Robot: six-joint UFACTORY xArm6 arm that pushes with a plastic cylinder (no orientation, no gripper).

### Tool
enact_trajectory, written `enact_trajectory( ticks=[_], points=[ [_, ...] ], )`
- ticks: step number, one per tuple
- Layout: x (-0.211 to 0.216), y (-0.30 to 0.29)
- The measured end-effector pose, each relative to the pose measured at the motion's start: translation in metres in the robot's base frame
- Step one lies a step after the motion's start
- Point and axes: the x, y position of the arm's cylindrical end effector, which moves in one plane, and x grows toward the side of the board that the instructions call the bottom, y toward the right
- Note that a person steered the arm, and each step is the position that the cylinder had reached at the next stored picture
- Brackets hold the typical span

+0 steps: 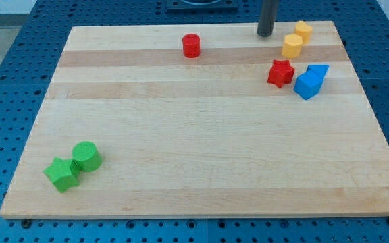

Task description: Push the yellow heart above the blue blocks

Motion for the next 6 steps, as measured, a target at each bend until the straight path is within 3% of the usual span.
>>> enact_trajectory(
  ticks=[3, 6],
  points=[
    [-0.019, 0.073],
    [0.007, 0.077]
  ],
)
